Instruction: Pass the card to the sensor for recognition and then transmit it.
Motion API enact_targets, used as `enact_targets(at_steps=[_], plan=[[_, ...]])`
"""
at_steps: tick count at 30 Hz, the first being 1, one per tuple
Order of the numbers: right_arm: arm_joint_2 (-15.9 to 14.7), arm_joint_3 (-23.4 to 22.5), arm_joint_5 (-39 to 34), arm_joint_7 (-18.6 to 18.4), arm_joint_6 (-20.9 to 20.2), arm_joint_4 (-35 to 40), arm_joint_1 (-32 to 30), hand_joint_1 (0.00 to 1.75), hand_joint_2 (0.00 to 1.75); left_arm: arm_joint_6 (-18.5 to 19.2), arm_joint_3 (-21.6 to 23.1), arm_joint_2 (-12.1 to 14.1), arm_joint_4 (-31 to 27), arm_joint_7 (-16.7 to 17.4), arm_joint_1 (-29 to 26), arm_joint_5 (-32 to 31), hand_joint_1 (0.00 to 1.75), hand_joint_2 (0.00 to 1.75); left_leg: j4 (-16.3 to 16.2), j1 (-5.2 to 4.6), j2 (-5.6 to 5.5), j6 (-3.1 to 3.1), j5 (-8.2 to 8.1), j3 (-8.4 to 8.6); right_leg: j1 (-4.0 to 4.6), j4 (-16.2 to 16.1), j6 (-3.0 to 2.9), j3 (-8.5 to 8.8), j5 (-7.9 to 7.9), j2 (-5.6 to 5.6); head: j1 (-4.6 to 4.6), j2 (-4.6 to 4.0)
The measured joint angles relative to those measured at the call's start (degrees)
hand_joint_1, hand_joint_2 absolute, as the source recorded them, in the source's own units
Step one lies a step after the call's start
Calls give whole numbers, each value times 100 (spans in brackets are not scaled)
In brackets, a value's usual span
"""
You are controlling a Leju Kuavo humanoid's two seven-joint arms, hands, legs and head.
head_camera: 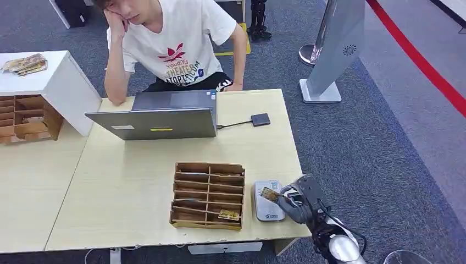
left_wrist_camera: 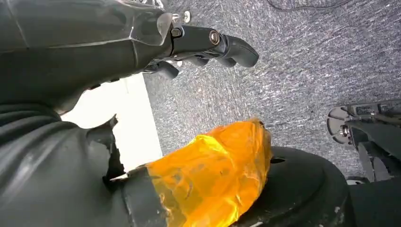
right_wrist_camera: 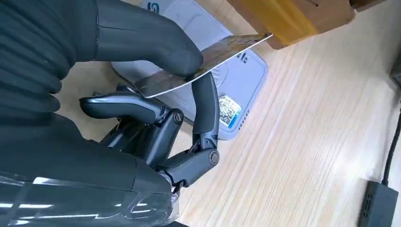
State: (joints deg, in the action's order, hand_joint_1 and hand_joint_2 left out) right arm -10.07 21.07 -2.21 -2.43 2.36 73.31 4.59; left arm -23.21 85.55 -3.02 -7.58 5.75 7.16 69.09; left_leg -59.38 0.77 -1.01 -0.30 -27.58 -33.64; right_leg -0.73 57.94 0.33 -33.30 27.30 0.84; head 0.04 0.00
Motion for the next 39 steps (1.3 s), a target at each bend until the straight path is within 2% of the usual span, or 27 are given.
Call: enact_targets(at_steps=[26, 39], plan=[[-225, 249, 533, -218, -295, -282, 443, 175, 175, 55, 0, 0, 0, 9, 1, 0, 0, 0, -1, 0, 0, 0, 1, 3, 0, 0, -1, 2, -1, 0, 0, 0], [-286, 407, 992, -347, -249, -398, 600, 175, 175, 74, 0, -2, 0, 17, 1, 9, 0, 0, -1, 0, 0, 0, 1, 4, 0, 0, -1, 3, -1, 0, 0, 0]])
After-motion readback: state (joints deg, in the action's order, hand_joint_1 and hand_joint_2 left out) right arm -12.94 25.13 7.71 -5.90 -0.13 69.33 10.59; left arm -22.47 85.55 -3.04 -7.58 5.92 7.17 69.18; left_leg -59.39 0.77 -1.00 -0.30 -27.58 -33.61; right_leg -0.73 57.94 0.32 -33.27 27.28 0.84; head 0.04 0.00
